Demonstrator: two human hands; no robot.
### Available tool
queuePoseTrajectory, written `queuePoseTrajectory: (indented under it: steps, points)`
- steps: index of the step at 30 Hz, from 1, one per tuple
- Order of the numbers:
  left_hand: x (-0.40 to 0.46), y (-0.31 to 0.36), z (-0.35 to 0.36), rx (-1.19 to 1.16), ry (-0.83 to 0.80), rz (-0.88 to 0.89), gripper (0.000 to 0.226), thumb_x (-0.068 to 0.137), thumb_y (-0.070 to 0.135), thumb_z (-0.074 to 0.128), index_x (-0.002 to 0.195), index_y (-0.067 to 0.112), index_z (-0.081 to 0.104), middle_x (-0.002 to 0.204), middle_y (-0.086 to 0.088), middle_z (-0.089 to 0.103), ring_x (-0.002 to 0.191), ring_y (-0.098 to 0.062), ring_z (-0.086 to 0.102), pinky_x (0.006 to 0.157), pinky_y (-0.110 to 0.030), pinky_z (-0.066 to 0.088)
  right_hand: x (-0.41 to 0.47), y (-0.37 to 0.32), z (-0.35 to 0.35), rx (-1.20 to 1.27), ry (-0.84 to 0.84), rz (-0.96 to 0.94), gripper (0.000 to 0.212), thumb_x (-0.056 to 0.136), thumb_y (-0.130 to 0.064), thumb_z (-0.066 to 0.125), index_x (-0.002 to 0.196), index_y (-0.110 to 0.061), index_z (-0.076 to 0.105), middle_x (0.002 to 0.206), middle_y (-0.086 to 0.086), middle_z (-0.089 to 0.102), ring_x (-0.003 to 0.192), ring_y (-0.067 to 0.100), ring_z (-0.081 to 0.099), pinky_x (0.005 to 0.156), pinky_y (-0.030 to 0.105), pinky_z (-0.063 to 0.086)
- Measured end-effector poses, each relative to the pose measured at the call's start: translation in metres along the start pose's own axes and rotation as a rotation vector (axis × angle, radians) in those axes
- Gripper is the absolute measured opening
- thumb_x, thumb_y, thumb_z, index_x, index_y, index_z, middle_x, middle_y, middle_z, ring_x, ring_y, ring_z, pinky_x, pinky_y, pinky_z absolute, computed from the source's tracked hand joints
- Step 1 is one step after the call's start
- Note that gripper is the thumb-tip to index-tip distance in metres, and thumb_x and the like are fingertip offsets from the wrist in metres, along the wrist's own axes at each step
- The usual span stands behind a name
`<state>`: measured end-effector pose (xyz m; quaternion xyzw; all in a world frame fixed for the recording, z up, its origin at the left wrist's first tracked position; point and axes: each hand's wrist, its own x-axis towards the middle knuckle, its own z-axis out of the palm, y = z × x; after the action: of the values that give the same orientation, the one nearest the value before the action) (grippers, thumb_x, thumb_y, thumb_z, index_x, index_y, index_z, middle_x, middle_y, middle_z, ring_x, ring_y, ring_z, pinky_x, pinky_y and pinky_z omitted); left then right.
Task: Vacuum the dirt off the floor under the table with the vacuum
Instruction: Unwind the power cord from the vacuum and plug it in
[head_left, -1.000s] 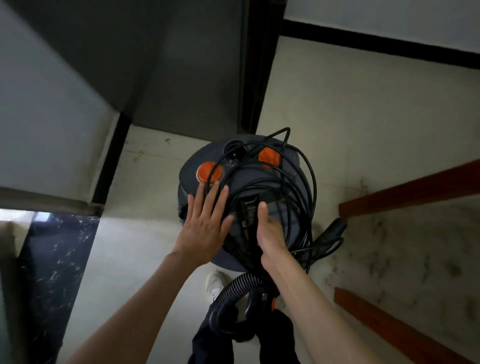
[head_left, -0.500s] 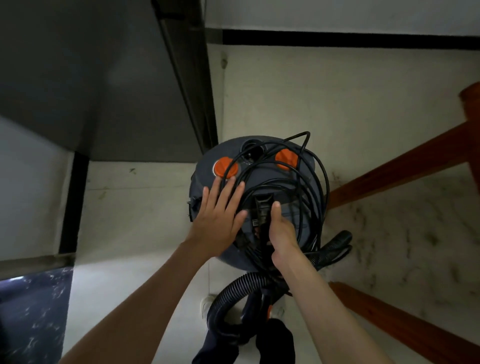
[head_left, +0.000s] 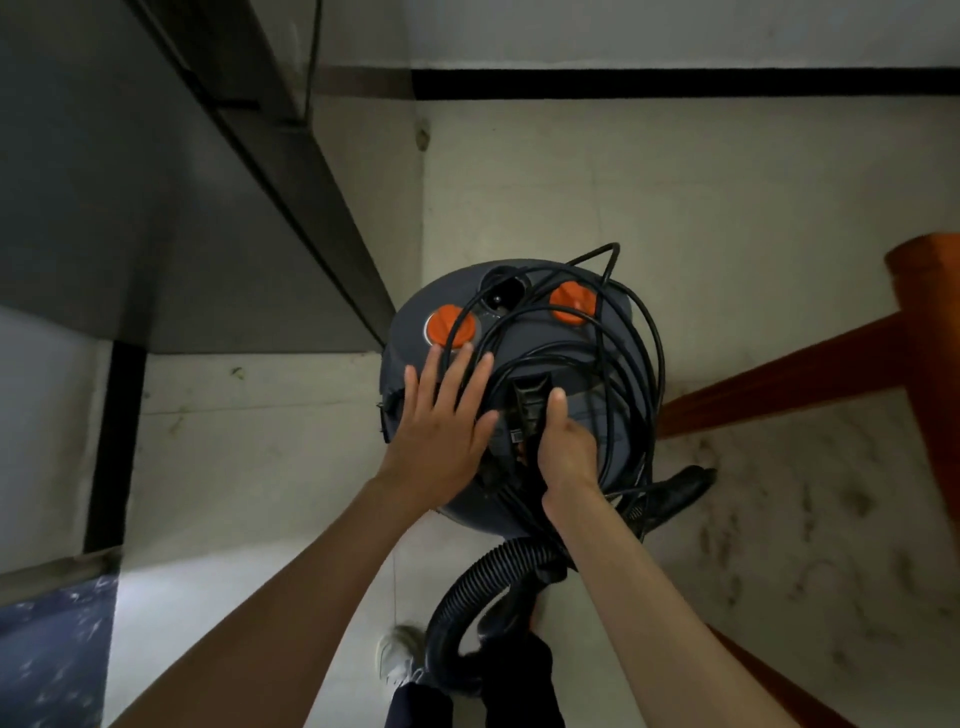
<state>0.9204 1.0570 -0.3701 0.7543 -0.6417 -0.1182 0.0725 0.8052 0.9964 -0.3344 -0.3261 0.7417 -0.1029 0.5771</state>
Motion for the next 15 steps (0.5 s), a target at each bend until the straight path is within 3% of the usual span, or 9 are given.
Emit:
queuePoseTrajectory:
  steps: [5, 12, 15]
  points:
    - [0.002, 0.025, 0.009, 0.016, 0.007, -0.027, 0.055, 0.101, 0.043, 0.012, 0.144, 0.012, 0.027, 0.148, -0.015, 0.036, 0.137, -0.041, 0.028, 0.108, -0.058, 0.015, 0.011, 0.006, -0.021, -0.001, 0.007, 0.001, 0.058, 0.096, -0.056, 0.033, 0.116, -0.011, 0.064, 0.113, 0.01, 0.065, 0.104, 0.028, 0.059, 0.096, 0.047, 0.048]
    - [0.028, 0.027, 0.002, 0.027, -0.063, 0.066, 0.054, 0.101, 0.043, 0.011, 0.146, 0.014, 0.023, 0.151, -0.013, 0.031, 0.14, -0.036, 0.02, 0.112, -0.054, 0.015, 0.014, -0.007, -0.036, 0.209, -0.113, 0.103, 0.052, 0.098, -0.05, 0.035, 0.125, -0.014, 0.06, 0.12, 0.005, 0.064, 0.108, 0.021, 0.06, 0.098, 0.038, 0.048]
    - [0.055, 0.018, -0.003, 0.053, -0.057, 0.077, 0.055, 0.101, 0.044, 0.01, 0.145, 0.014, 0.024, 0.15, -0.013, 0.032, 0.14, -0.035, 0.021, 0.111, -0.055, 0.016, 0.025, -0.029, -0.029, 0.249, -0.121, 0.084, 0.05, 0.099, -0.048, 0.034, 0.125, -0.014, 0.059, 0.113, 0.003, 0.063, 0.102, 0.019, 0.058, 0.09, 0.033, 0.048]
